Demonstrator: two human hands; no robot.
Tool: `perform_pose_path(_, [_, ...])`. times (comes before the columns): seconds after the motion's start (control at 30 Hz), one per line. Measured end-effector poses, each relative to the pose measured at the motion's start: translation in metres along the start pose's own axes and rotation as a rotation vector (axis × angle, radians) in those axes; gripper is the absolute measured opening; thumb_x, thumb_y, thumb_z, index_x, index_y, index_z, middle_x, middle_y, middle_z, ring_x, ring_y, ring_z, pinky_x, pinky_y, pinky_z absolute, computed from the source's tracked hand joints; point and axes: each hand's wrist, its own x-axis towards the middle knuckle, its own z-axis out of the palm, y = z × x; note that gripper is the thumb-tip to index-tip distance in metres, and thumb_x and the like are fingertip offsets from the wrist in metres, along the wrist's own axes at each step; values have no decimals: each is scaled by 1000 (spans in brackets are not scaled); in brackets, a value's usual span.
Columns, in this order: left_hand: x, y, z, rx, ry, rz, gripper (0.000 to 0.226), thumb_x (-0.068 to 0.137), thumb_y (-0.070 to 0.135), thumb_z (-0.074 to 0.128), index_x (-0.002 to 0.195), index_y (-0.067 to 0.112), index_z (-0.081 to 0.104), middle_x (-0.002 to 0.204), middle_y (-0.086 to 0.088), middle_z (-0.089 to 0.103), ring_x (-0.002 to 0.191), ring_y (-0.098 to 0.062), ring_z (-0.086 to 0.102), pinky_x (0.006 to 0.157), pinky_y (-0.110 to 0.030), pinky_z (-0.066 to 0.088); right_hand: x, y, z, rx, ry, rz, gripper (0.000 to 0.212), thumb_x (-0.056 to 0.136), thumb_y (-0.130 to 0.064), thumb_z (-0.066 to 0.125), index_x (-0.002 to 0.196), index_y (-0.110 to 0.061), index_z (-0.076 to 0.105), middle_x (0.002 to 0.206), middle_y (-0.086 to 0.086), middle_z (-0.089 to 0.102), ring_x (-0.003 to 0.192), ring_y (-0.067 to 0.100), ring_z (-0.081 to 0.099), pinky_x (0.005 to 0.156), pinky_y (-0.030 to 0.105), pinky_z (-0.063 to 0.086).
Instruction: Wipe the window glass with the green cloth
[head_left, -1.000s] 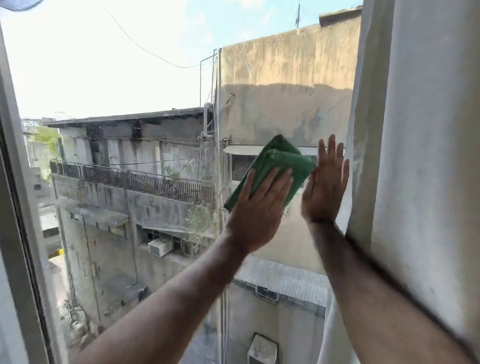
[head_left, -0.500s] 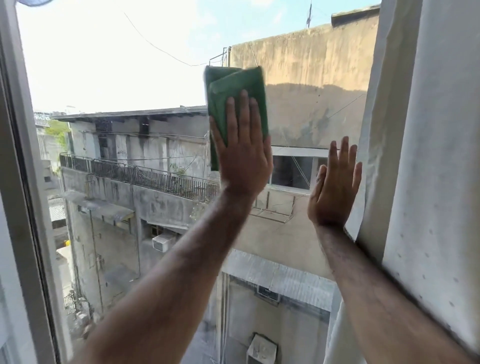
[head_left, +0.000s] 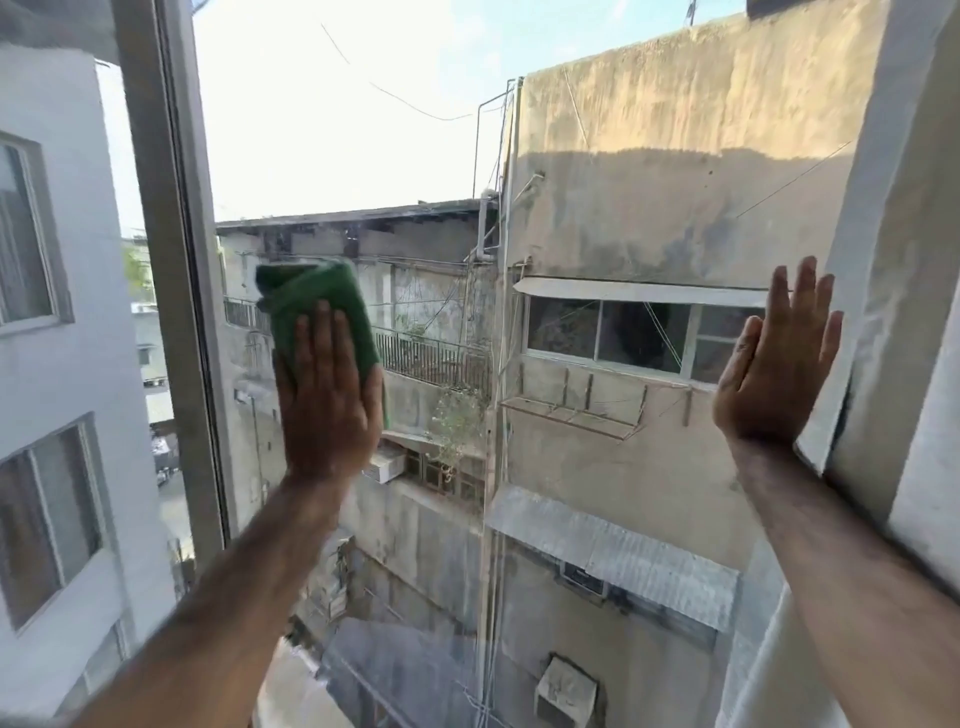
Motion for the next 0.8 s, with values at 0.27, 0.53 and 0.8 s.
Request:
perform_pose_path(0.27, [145, 111, -25, -162, 260, -211, 68, 109, 45, 17, 160, 2, 30, 169, -18, 31, 158, -37, 25, 127, -58, 23, -3, 0, 2, 14, -5, 8, 54, 115, -19, 26, 169, -16, 21, 179, 10, 18, 167, 27, 13, 135, 53, 15])
perform_pose_path(0.53, [-42, 160, 25, -35, 12, 577, 69, 109, 48, 39, 166, 14, 19, 174, -8, 19, 161, -30, 16, 129, -59, 17, -1, 1, 3, 34, -6, 1, 54, 116, -21, 26, 169, -18, 23, 178, 9, 19, 167, 25, 14, 135, 52, 15])
perform_pose_path(0.8, [-23, 30, 22, -8, 47, 253, 70, 109, 47, 35, 164, 6, 19, 172, -18, 20, 160, -36, 20, 129, -62, 17, -1, -1, 3, 9, 14, -3, 53, 115, -17, 30, 168, -14, 26, 177, 11, 23, 166, 27, 18, 135, 51, 17])
